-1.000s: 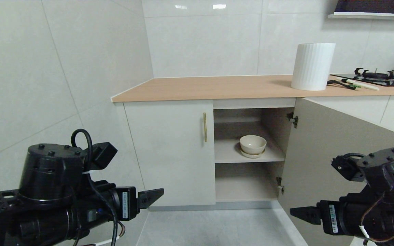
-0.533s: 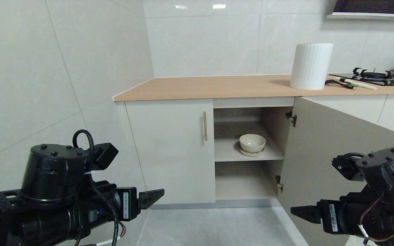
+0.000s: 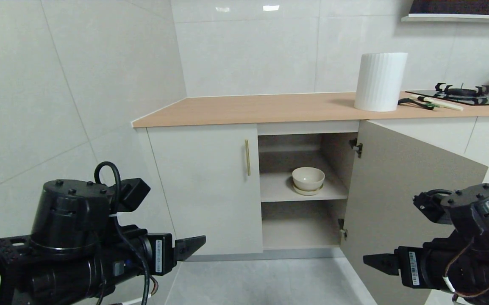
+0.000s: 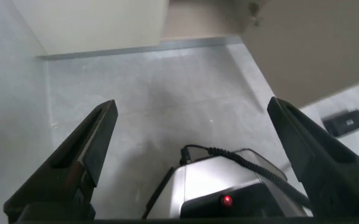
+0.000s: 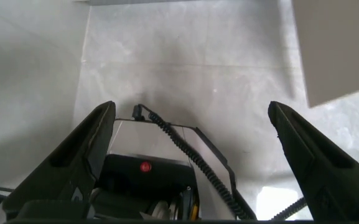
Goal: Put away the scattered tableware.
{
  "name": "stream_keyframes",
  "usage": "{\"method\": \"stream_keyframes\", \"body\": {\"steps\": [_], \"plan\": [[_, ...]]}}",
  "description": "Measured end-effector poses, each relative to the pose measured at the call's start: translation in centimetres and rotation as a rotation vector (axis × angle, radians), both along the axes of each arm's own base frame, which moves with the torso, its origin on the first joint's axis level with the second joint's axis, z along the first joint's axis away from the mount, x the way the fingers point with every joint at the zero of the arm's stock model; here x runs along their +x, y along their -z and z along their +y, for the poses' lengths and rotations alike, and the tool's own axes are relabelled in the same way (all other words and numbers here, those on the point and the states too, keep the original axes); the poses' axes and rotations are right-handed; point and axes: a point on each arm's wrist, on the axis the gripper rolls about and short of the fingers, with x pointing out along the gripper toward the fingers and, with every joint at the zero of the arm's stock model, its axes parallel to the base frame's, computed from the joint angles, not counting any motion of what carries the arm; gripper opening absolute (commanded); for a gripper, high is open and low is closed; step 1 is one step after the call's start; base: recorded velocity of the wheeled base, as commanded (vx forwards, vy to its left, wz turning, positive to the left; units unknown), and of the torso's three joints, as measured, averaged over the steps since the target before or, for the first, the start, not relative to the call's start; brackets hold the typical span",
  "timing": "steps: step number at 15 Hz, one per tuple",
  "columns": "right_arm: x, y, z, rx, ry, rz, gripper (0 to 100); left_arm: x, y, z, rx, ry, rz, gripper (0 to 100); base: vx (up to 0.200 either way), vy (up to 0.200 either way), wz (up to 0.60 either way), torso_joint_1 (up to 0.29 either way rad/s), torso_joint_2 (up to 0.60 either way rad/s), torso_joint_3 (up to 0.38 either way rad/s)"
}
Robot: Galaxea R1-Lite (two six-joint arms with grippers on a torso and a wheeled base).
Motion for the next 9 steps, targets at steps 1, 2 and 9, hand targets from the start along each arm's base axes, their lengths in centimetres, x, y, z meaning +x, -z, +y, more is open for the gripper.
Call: {"method": "stream_keyframes", "body": {"steps": [1,2,9], "plan": [[0.00,0.01,0.04,0.001,-0.002,0.001,100,0.03,0.03,0.07,0.001,-0.004,0.001,100,0.000,0.000,0.00,0.000,0.00,0.000],[0.02,0.02,0.09,0.002,-0.004,0.000,100,0.02,0.10,0.11,0.004,-0.006,0.005,100,0.000,0.000,0.00,0.000,0.00,0.000],[0.11,0.15,0.09,-0.002,-0.001,0.006,100,0.08,0.00,0.04,0.003,-0.004,0.001,100,0.000,-0.143,0.00,0.003,0.00,0.000]]}}
